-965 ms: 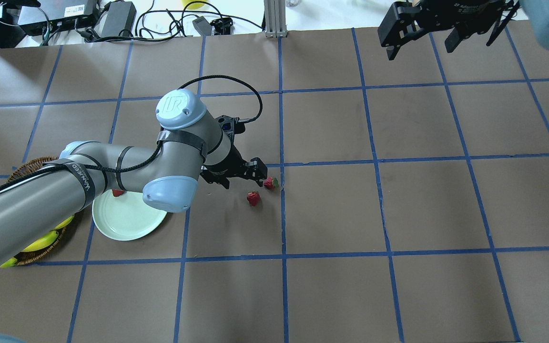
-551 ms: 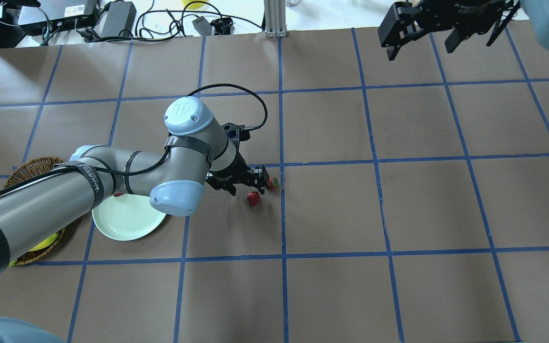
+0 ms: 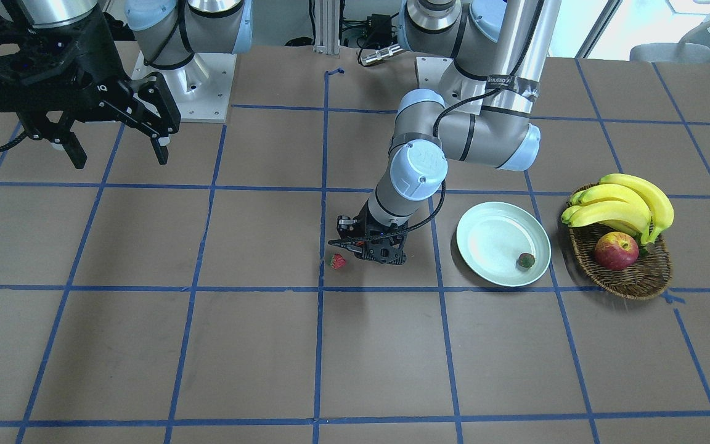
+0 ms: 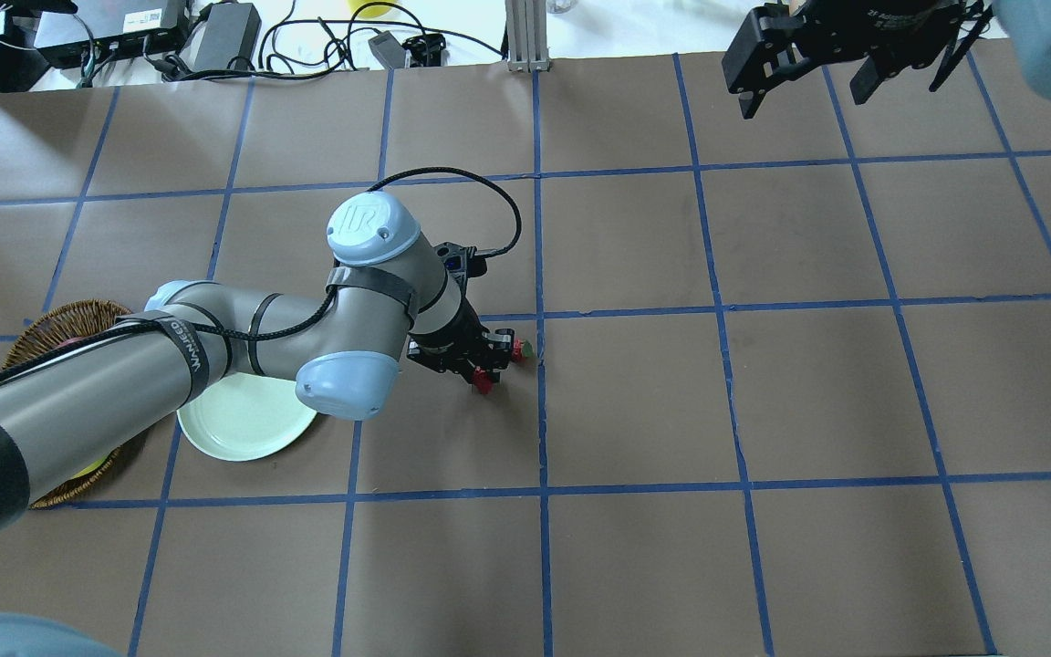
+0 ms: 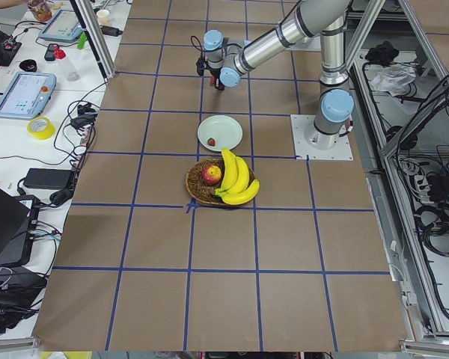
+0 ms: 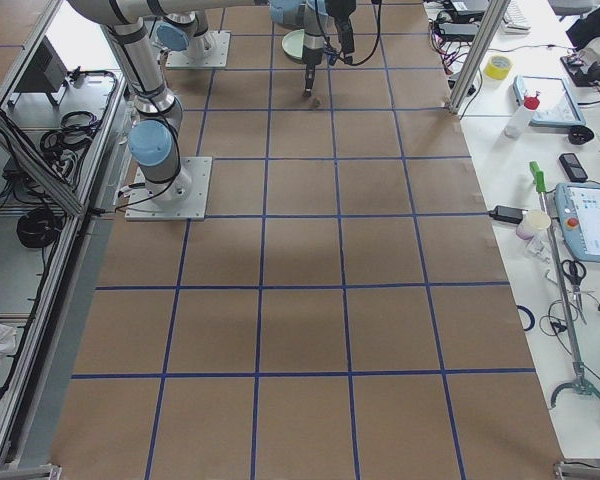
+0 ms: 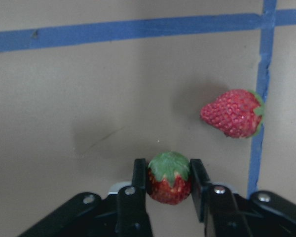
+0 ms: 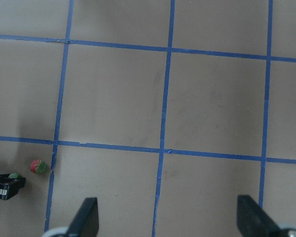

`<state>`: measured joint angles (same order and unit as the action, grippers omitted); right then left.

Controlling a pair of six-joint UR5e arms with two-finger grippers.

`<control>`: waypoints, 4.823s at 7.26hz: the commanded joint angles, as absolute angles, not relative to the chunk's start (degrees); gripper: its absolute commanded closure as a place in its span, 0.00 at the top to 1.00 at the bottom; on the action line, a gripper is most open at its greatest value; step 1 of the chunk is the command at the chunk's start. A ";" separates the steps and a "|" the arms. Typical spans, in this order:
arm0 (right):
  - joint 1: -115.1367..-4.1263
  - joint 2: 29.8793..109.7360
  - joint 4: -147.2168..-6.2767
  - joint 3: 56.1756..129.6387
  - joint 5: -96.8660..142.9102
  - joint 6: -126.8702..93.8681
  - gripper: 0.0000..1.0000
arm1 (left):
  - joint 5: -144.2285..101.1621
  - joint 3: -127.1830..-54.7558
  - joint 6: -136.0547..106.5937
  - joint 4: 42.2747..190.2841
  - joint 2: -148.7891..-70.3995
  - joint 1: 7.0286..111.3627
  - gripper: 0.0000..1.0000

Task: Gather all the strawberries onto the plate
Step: 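Move the left gripper back to the strawberries and grasp another, then lower the strawberry onto the plate and release it, then reach the left gripper to the last strawberry and grasp it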

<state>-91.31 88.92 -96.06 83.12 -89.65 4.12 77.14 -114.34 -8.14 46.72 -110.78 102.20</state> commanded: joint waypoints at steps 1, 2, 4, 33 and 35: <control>-91.32 88.94 -96.06 83.14 -89.56 4.13 1.00 | 79.26 -112.17 -8.09 50.68 -108.03 100.82 0.00; -91.32 88.86 -96.06 83.14 -89.56 4.13 1.00 | 86.85 -108.67 -7.91 58.89 -106.89 98.11 0.00; -91.32 88.86 -96.06 83.14 -89.56 4.04 1.00 | 89.12 -101.81 -6.34 73.68 -103.90 88.91 0.00; -91.41 88.86 -96.24 83.14 -89.47 4.13 1.00 | 76.64 -108.46 -19.60 42.89 -116.63 106.26 0.29; -91.41 88.86 -96.24 83.14 -89.47 4.13 1.00 | 76.64 -108.28 -19.07 43.15 -116.46 106.26 0.00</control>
